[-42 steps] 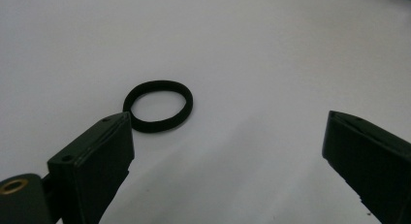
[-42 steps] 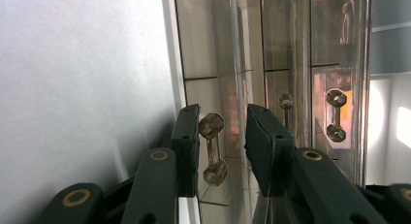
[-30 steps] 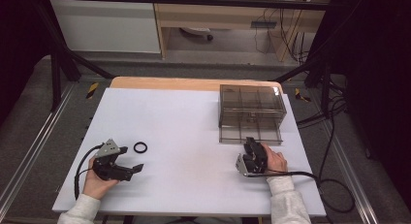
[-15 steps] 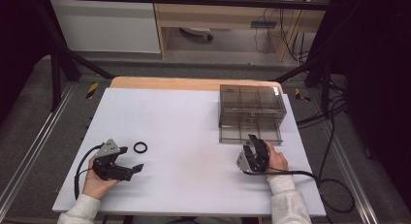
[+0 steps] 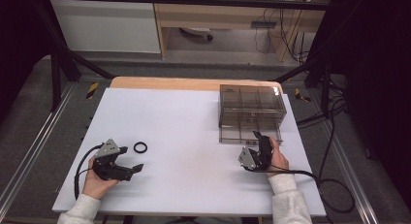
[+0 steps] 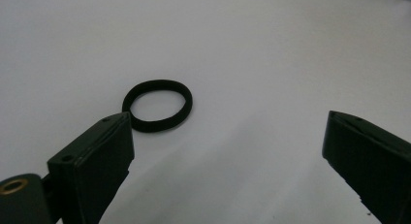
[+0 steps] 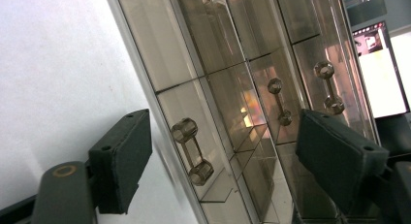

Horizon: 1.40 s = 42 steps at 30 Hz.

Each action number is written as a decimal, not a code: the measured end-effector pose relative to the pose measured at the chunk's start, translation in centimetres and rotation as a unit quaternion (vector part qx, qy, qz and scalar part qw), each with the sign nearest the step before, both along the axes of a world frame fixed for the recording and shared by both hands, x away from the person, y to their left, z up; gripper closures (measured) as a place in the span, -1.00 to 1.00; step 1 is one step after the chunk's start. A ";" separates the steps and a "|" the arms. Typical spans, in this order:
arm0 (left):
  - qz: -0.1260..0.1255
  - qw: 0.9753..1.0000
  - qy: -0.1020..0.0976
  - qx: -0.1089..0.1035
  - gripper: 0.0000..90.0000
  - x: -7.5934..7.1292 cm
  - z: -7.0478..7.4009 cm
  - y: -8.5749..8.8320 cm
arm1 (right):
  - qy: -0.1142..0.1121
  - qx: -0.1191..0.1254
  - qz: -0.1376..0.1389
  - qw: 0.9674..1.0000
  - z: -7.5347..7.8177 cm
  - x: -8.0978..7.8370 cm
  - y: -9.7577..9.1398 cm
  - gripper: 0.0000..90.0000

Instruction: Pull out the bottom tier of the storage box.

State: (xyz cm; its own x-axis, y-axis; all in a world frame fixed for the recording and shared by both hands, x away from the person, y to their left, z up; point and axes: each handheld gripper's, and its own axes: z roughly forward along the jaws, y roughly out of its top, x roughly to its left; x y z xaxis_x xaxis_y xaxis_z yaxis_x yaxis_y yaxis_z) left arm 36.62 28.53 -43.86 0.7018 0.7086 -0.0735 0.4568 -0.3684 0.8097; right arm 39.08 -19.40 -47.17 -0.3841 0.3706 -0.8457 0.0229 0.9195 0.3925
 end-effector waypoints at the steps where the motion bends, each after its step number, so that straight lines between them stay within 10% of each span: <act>1: 0.000 1.000 0.000 0.000 -0.90 0.0 0.0 0.0 | 0.002 0.005 -0.001 1.000 0.0 0.0 0.0 -0.53; 26: 0.000 1.000 0.000 -0.001 -0.90 0.0 0.0 0.0 | 0.065 0.130 -0.024 0.989 1.5 0.1 -0.4 -0.84; 42: 0.001 1.000 0.001 -0.003 -0.90 0.0 0.0 0.1 | 0.135 0.236 -0.042 0.962 2.8 0.2 -0.7 -0.91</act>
